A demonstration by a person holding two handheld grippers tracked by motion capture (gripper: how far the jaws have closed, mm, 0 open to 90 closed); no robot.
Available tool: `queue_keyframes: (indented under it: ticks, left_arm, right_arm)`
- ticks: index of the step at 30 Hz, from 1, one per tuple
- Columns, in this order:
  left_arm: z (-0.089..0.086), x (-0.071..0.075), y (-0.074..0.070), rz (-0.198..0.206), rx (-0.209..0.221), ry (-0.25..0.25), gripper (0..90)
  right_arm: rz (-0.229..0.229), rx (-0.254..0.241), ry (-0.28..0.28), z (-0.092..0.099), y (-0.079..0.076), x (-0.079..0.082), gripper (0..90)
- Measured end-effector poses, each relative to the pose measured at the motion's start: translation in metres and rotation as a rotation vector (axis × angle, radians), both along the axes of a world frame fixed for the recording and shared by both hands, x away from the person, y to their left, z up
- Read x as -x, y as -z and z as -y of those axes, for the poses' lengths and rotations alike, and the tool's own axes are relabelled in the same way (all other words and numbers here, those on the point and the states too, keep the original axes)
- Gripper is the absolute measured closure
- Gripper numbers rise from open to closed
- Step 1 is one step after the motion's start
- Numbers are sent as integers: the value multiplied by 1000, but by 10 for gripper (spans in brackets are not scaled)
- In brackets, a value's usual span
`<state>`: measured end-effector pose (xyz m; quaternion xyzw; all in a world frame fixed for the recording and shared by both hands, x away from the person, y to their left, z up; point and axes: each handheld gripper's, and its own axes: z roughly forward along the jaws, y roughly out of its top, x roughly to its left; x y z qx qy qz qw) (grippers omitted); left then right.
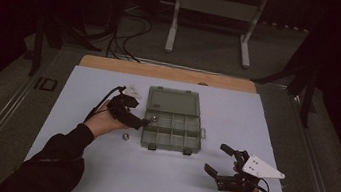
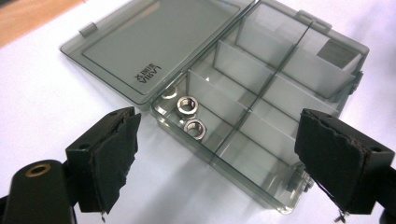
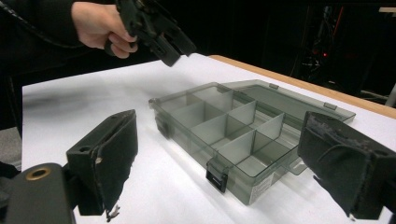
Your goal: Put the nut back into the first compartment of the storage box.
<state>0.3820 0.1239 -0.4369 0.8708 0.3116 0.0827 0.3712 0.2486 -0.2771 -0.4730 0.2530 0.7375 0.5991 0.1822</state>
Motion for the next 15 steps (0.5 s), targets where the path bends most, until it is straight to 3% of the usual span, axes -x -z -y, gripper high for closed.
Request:
queue_keyframes:
  ticks: [7,15]
  left_arm:
    - [-15,14,-5,30,20,0,135]
    - [-31,27,3,23,36,10,159]
  right_arm:
    - [0,1,0,-1,0,0,123]
    - [0,0,0,-1,0,0,122]
